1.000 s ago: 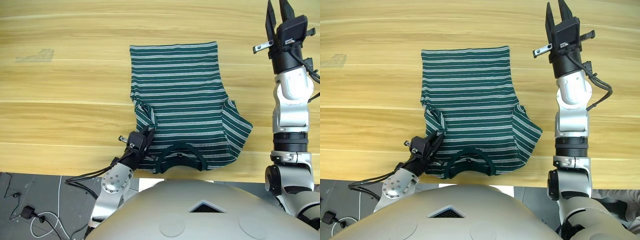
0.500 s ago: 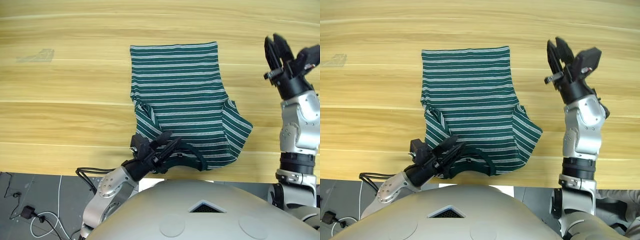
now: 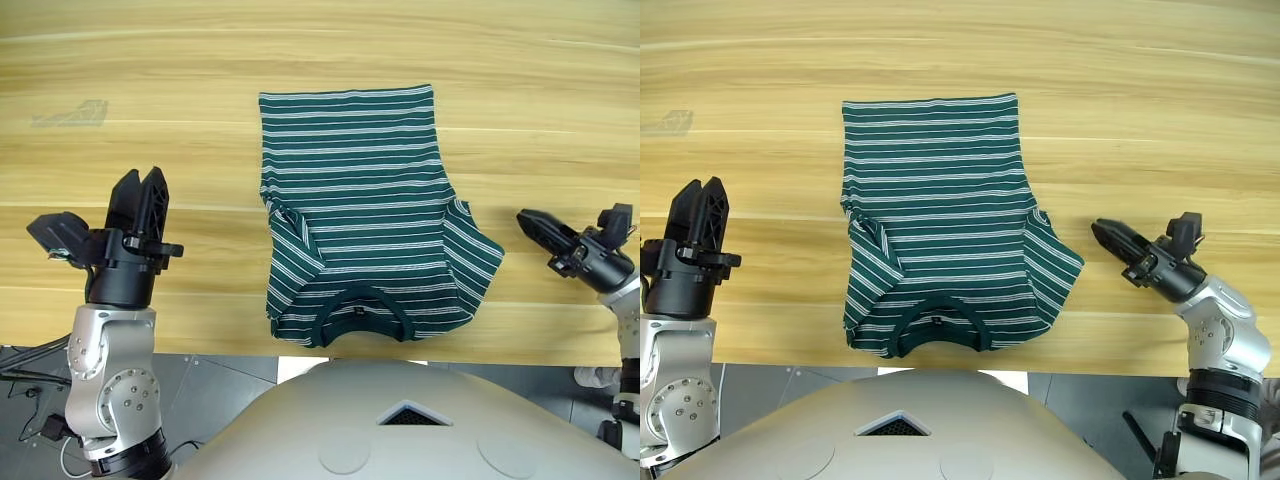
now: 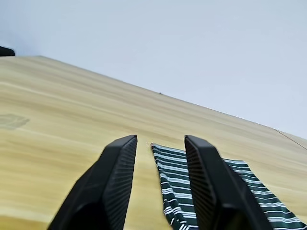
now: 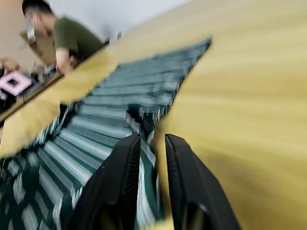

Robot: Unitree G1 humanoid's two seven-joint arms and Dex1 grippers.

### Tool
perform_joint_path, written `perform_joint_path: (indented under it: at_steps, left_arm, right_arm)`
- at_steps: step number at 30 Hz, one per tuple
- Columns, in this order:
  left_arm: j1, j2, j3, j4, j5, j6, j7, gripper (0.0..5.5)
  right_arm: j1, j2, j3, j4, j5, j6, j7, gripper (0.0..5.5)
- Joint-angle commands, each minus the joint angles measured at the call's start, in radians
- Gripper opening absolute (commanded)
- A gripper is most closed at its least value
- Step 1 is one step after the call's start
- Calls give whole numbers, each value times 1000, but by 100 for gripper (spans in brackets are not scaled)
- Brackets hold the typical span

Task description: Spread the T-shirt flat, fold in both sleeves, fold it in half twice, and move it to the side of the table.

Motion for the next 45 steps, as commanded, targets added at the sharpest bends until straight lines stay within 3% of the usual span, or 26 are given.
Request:
perform_joint_path:
  at_steps: [1, 3, 20, 29, 36, 45]
  left_arm:
    - [8, -17, -7, 14, 34, 10, 11, 185]
    - [6, -22, -15, 23, 54, 11, 9, 185]
    - [-3, -63, -40, 49, 170, -5, 7, 185]
    - [-35, -57, -48, 74, 224, -12, -2, 185]
    - [-53, -66, -61, 92, 249, -27, -6, 185]
    - [-64, -71, -73, 119, 271, -49, -15, 185]
  right_arm:
    - [-1, -20, 2, 28, -23, 0, 33, 141]
    - [-6, -15, 5, 47, -43, -10, 25, 170]
    - [-34, -41, 112, 141, -229, -95, 41, 170]
    - [-54, -58, 131, 178, -235, -112, 82, 4]
    - [-76, -61, 114, 207, -241, -147, 85, 4]
    - [-78, -55, 84, 21, -163, -111, 121, 4]
